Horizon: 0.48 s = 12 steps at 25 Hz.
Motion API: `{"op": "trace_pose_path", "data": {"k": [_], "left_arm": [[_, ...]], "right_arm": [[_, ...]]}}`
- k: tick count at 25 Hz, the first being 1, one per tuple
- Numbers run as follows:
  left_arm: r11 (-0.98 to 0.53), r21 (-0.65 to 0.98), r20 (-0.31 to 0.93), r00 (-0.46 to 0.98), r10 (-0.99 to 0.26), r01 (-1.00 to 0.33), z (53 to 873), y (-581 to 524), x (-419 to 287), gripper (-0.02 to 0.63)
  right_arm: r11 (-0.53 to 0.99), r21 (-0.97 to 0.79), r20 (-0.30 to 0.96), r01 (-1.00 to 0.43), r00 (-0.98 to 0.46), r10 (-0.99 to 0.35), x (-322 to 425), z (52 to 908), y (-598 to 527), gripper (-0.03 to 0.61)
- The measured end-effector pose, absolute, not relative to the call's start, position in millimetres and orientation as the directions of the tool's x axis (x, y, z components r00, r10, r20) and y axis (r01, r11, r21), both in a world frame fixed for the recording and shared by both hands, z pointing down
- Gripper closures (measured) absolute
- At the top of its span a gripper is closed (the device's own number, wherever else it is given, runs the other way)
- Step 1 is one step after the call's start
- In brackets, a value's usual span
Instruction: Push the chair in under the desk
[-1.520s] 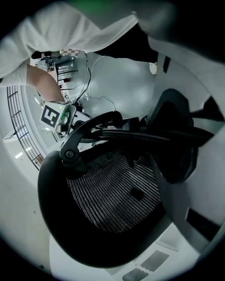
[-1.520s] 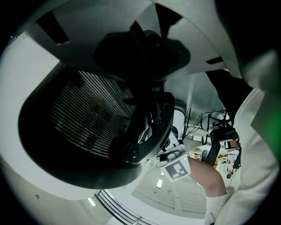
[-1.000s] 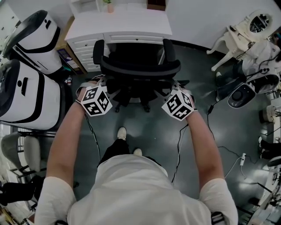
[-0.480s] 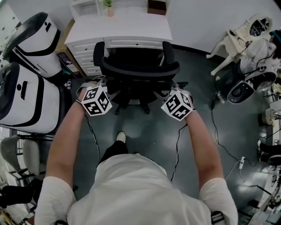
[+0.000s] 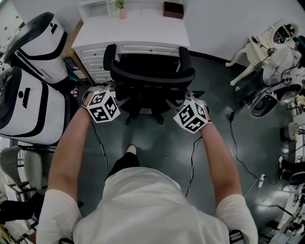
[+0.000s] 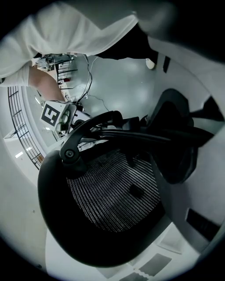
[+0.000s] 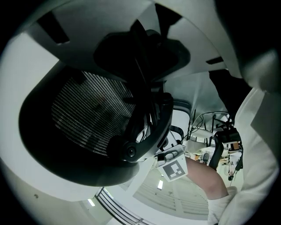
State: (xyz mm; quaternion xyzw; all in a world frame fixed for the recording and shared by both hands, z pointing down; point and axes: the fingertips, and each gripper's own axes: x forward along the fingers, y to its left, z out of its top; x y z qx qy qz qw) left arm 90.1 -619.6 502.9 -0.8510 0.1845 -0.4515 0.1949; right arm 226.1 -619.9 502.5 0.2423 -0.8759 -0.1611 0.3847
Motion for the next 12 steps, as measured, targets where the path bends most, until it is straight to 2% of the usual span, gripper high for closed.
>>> {"op": "trace_pose_path", "data": {"k": [12], "left_arm": [[-0.859, -0.498, 0.695, 0.537, -0.477, -0.119, 501.6, -632.1, 79.1, 0.483]], "right_arm": [[0.821, 0.472, 0.589, -0.322, -0.578, -0.565, 214.4, 501.5, -628.7, 0.447]]}}
